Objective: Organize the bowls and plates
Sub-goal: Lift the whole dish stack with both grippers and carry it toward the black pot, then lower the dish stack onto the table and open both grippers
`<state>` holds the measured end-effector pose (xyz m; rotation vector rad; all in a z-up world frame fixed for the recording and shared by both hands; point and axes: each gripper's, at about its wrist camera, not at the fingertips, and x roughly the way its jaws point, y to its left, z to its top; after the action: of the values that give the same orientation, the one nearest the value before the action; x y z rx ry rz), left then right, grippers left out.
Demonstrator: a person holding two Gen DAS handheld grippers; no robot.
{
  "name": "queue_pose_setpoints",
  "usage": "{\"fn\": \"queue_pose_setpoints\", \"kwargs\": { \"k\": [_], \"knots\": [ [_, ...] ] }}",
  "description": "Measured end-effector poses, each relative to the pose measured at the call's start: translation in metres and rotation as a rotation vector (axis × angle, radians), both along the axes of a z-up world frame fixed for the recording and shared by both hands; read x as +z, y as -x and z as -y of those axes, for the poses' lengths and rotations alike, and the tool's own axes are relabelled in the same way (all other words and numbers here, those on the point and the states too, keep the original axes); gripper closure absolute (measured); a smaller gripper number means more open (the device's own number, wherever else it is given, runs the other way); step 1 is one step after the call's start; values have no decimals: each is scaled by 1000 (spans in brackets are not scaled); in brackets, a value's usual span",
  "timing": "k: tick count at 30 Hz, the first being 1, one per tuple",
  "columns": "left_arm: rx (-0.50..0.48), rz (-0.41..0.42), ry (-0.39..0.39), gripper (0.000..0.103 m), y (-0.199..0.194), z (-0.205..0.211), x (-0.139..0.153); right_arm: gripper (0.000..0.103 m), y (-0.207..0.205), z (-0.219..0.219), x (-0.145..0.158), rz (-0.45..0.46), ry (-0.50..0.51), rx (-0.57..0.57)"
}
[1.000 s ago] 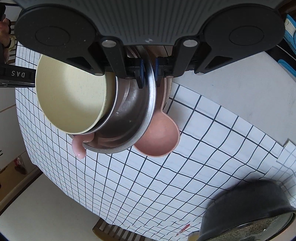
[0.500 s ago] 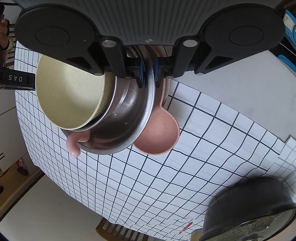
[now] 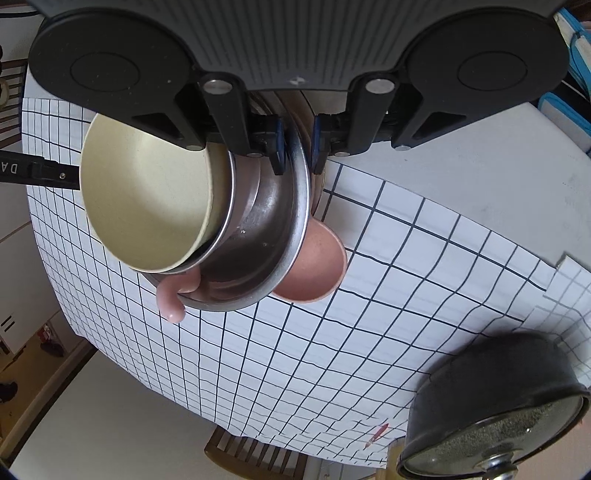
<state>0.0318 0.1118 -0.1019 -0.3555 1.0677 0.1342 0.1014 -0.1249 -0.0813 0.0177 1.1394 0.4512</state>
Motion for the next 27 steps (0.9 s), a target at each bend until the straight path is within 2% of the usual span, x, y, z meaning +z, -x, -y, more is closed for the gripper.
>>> {"fn": "queue_pose_setpoints", "kwargs": {
  "k": [7,12,15,17,22,25,27],
  "knots": [
    [41,49,-40,71,17,-2,14,65,20,8,11,51,-30,3],
    [91,93,-77,53,33,-3,26,60,32,11,23,100,-51,20],
    [111,118,-101,52,43,2,33,56,40,14,30,141,-59,34],
    [116,130,-119,52,48,8,37,52,46,15,36,174,-64,49],
    [104,154,-166,52,61,31,45,30,68,22,51,272,-78,72],
    [100,170,-170,39,70,43,50,22,79,29,59,324,-85,78],
    [96,192,-170,29,77,52,55,20,87,32,63,354,-90,96]
  ]
}}
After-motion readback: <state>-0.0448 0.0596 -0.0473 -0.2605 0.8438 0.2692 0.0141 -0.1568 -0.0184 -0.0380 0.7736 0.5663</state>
